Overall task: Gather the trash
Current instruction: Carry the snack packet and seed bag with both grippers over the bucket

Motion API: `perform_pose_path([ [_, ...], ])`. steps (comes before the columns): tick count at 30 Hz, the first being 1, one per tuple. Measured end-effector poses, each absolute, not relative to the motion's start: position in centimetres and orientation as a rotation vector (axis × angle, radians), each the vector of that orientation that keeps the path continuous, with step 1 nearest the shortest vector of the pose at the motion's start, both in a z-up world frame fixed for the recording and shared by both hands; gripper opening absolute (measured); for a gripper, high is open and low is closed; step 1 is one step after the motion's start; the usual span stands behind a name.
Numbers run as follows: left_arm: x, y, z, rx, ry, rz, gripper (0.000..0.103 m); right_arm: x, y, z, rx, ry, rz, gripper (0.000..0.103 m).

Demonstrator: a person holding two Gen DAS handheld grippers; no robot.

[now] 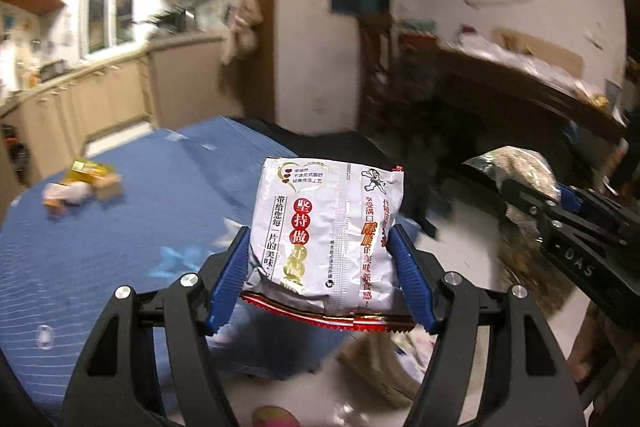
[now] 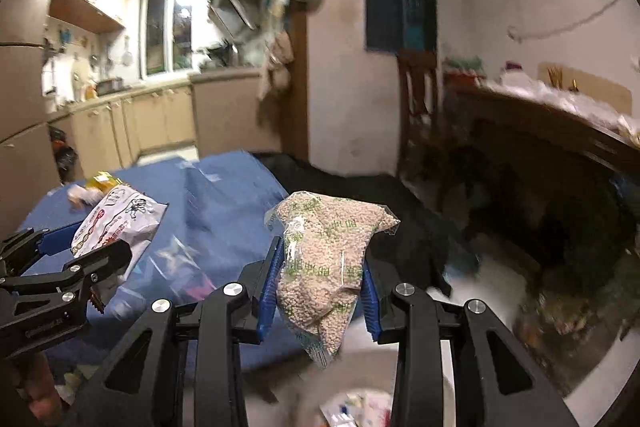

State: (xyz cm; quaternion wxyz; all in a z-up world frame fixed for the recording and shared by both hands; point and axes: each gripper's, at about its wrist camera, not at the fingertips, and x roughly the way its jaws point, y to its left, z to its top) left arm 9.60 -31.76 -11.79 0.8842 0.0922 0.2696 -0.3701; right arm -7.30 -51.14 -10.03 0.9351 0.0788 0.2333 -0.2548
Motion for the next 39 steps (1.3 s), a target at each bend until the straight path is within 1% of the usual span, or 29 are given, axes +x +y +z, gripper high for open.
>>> perform_pose_path([
  [6,9.7,-37.3,-15.5,0.226,0.718,-0.858,0.065,-8.7,-56.1,-14.7,0.23,0.624,-0.551,0.036],
  [11,8.8,-41.1,-19.0,0.255,0.848,-0.892,0.065,-9.6,-59.9,-20.1,0.305,0.759,-0.556,0.036],
  [15,8.3,-42.8,-21.6,0.286,0.937,-0.893,0.065,-9.0,-61.7,-24.3,0.344,0.862,-0.551,0.036],
  [24,7.0,-45.9,-28.7,0.363,1.182,-0.862,0.065,-8.0,-63.6,-31.0,0.416,1.045,-0.514,0.036],
  [28,7.2,-46.3,-30.9,0.388,1.254,-0.842,0.065,-8.0,-64.0,-33.4,0.435,1.119,-0.49,0.036],
  [31,7.5,-47.0,-31.5,0.409,1.287,-0.838,0.065,-7.9,-64.1,-35.0,0.446,1.163,-0.476,0.036],
  [35,7.4,-48.1,-33.4,0.431,1.342,-0.81,0.065,-7.7,-64.3,-36.8,0.472,1.198,-0.457,0.036],
  [39,7.1,-48.6,-33.9,0.455,1.349,-0.799,0.065,-7.6,-64.5,-37.9,0.486,1.219,-0.44,0.037],
])
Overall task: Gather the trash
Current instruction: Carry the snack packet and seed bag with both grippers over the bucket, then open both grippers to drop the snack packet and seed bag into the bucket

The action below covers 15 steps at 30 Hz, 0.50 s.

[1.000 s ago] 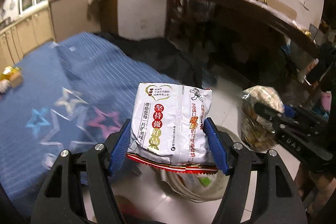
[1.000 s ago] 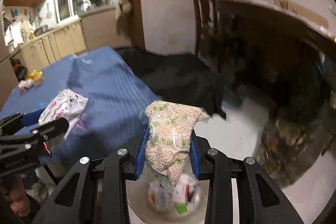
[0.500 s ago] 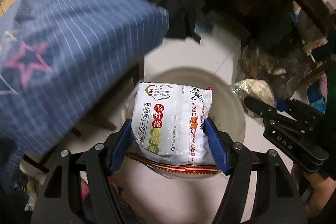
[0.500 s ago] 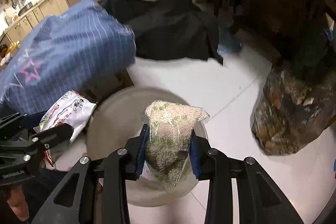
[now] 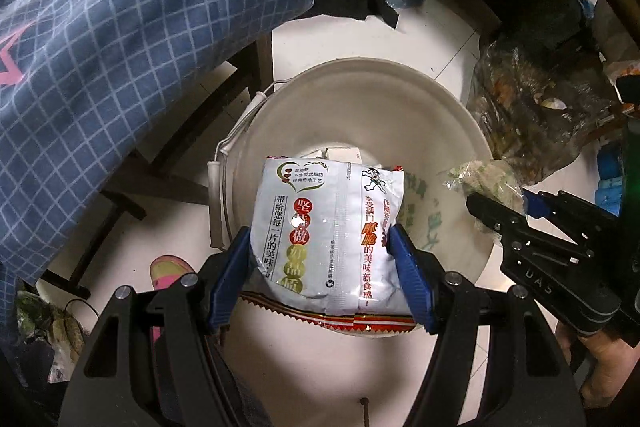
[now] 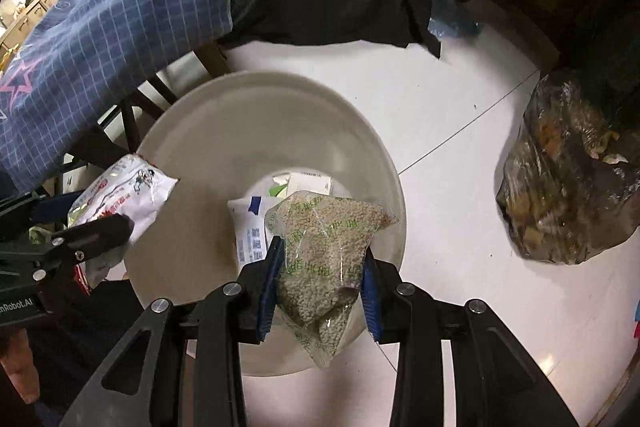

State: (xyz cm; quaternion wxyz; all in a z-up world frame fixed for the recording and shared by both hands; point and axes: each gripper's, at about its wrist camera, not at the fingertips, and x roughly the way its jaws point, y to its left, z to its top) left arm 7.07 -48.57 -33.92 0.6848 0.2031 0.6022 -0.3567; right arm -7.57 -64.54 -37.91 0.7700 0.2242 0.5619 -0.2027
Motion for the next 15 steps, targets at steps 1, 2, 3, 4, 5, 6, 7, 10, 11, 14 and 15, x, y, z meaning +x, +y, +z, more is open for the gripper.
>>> perform_pose_path([
  [1,7.04,-48.67,-33.98,0.457,1.351,-0.795,0.065,-7.59,-64.61,-38.12,0.488,1.221,-0.436,0.037],
  [2,7.11,-48.66,-34.15,0.456,1.357,-0.785,0.065,-7.55,-64.61,-38.24,0.488,1.224,-0.433,0.037],
  [3,7.22,-48.68,-34.15,0.455,1.358,-0.78,0.065,-7.53,-64.62,-38.28,0.489,1.224,-0.431,0.037],
  [4,7.22,-48.71,-34.14,0.455,1.356,-0.78,0.065,-7.52,-64.72,-38.27,0.492,1.224,-0.43,0.037],
  [5,7.26,-48.66,-34.09,0.455,1.355,-0.779,0.065,-7.46,-64.77,-38.26,0.493,1.223,-0.429,0.037],
  [6,7.24,-48.64,-34.08,0.457,1.353,-0.777,0.065,-7.47,-64.9,-38.21,0.492,1.223,-0.429,0.037],
  [7,7.21,-48.63,-34.05,0.459,1.35,-0.778,0.065,-7.37,-64.95,-38.16,0.493,1.222,-0.43,0.037],
  [10,7.2,-48.55,-33.92,0.462,1.342,-0.774,0.065,-7.14,-65.18,-38.08,0.489,1.22,-0.432,0.037],
  [11,7.2,-48.52,-33.89,0.463,1.341,-0.772,0.065,-7.05,-65.2,-38.02,0.491,1.22,-0.433,0.037],
  [14,7.05,-48.5,-33.7,0.469,1.329,-0.767,0.065,-6.8,-65.17,-37.96,0.493,1.22,-0.432,0.037],
  [15,6.99,-48.56,-33.65,0.472,1.324,-0.768,0.065,-6.69,-65.13,-37.93,0.494,1.222,-0.43,0.037],
])
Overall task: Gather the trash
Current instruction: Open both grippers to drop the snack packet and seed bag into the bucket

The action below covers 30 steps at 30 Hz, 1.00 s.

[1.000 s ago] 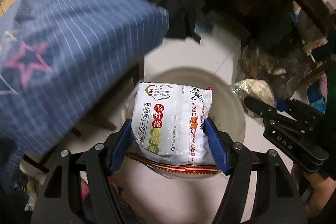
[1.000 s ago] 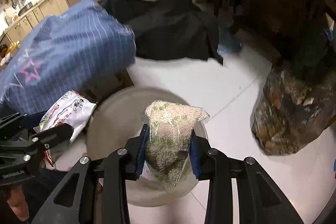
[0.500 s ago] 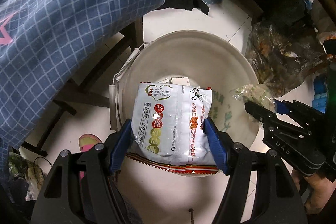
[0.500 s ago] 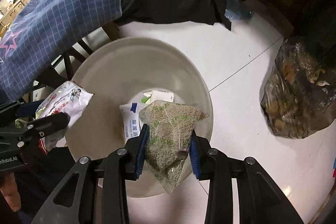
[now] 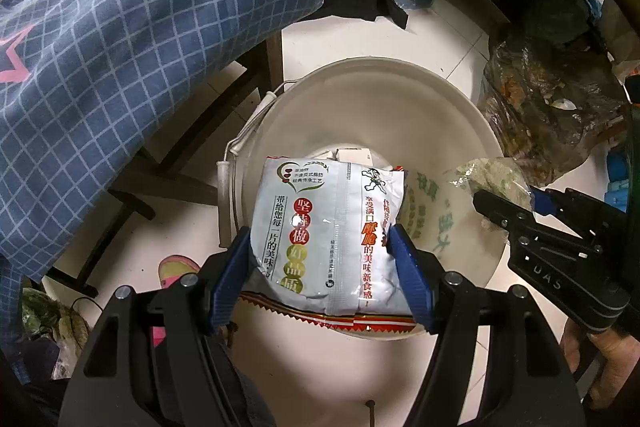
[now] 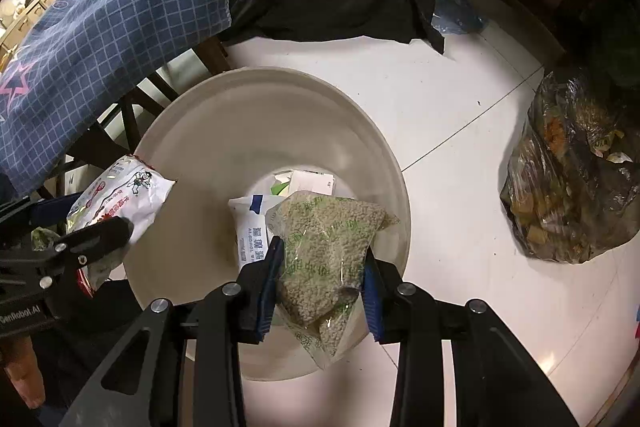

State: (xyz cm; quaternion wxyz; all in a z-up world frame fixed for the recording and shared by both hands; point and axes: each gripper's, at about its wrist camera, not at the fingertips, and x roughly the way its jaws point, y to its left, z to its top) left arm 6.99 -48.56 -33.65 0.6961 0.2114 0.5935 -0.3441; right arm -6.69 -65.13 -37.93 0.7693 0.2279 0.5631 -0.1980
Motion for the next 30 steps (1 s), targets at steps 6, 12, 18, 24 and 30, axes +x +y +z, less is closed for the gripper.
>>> perform_pose_path([
  [6,6.8,-48.7,-33.5,0.472,1.319,-0.764,0.065,-6.6,-65.3,-37.8,0.498,1.219,-0.427,0.037],
  [12,6.9,-48.6,-33.4,0.47,1.319,-0.759,0.065,-6.5,-65.5,-37.6,0.492,1.218,-0.426,0.037],
  [18,7.2,-48.3,-33.4,0.459,1.322,-0.748,0.066,-6.7,-65.7,-37.2,0.493,1.205,-0.423,0.041],
  [24,7.3,-48.1,-33.1,0.446,1.306,-0.744,0.078,-7.3,-66.5,-36.0,0.495,1.166,-0.433,0.059],
  [30,7.5,-48.0,-33.1,0.438,1.312,-0.743,0.078,-7.7,-66.7,-35.8,0.496,1.165,-0.438,0.059],
])
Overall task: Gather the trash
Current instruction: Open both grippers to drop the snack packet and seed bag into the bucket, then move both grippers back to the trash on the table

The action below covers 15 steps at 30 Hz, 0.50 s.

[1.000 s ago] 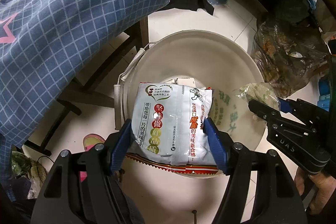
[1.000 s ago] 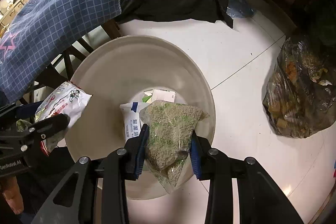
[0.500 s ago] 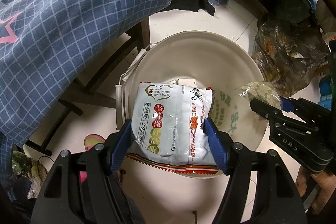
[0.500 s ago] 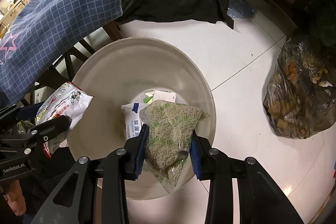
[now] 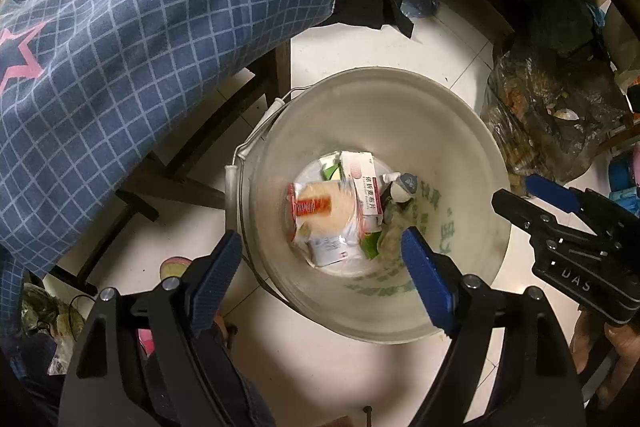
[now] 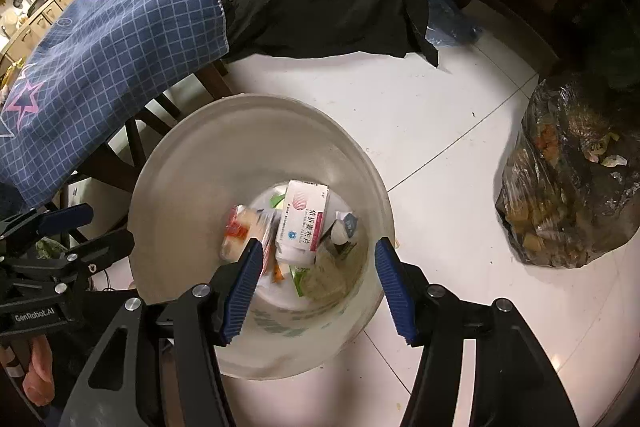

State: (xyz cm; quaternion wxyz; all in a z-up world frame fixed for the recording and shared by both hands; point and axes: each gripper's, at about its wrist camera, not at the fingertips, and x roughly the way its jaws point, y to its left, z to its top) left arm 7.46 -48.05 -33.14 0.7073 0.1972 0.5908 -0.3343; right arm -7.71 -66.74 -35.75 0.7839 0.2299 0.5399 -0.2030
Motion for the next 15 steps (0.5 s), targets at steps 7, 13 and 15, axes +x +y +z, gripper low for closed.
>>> perform_pose_path([
  [7,7.49,-48.13,-33.18,0.44,1.308,-0.746,0.078,-7.83,-66.43,-35.95,0.498,1.163,-0.437,0.059],
  [13,7.43,-48.29,-32.98,0.431,1.306,-0.743,0.078,-7.81,-66.25,-36.05,0.497,1.164,-0.439,0.059],
  [15,7.44,-48.27,-32.9,0.429,1.304,-0.745,0.078,-7.84,-66.31,-36.03,0.496,1.164,-0.437,0.059],
])
